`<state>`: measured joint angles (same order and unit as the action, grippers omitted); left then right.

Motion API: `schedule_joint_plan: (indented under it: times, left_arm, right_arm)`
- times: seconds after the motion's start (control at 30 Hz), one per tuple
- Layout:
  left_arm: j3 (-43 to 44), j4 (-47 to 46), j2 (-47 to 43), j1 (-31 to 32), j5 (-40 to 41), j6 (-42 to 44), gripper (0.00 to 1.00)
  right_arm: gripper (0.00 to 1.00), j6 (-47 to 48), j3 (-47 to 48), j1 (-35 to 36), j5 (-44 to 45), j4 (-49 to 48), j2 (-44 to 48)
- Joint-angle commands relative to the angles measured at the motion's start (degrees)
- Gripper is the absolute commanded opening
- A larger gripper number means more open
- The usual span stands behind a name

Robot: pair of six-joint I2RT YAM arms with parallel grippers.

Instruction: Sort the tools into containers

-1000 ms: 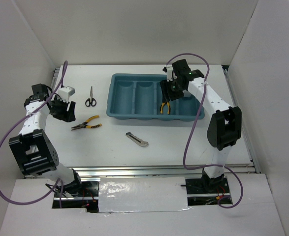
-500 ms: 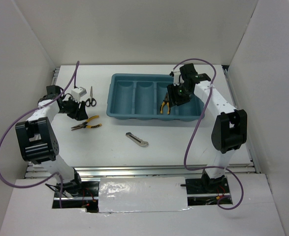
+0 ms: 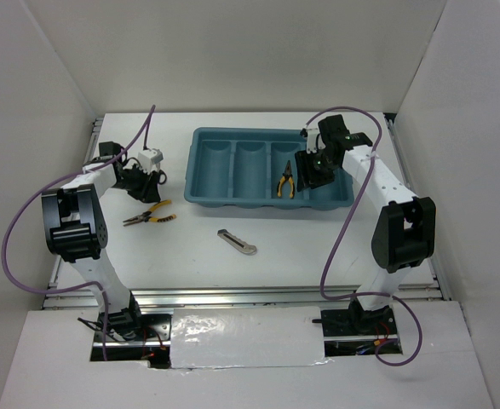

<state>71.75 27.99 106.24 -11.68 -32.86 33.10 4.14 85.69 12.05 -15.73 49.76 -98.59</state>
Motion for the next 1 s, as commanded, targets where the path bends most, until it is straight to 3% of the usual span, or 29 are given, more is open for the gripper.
schedule_joint_plan:
  times: [0.0, 0.5, 0.77, 0.9, 0.93, 0.97]
  left_arm:
    - [2.5, 0.7, 3.1, -0.4, 0.3, 2.1, 0.51]
    - [1.6, 4.8, 4.9, 1.2, 0.3, 7.7, 0.49]
    - [0.0, 6.4, 3.5, 1.7, 6.2, 11.5, 0.45]
    - [-2.4, 5.1, 2.4, 2.7, 10.0, 14.6, 0.27]
    - [-2.3, 5.2, 2.5, 2.8, 10.1, 14.6, 0.15]
    - [-2.1, 5.7, 2.6, 2.6, 9.8, 14.3, 0.1]
  right_arm:
    - [0.57, 0.5, -0.9, -1.0, -1.4, 0.0, 2.3]
    - [0.56, 0.7, -1.3, -2.1, -2.9, -0.3, 1.8]
    - [0.56, 0.9, -1.1, -2.2, -2.9, -0.3, 1.6]
    - [0.56, 1.0, -1.0, -2.3, -2.7, -0.1, 1.4]
    - [0.56, 1.0, -1.0, -2.3, -2.6, 0.0, 1.4]
    - [0.56, 1.0, -1.0, -2.3, -2.6, -0.1, 1.4]
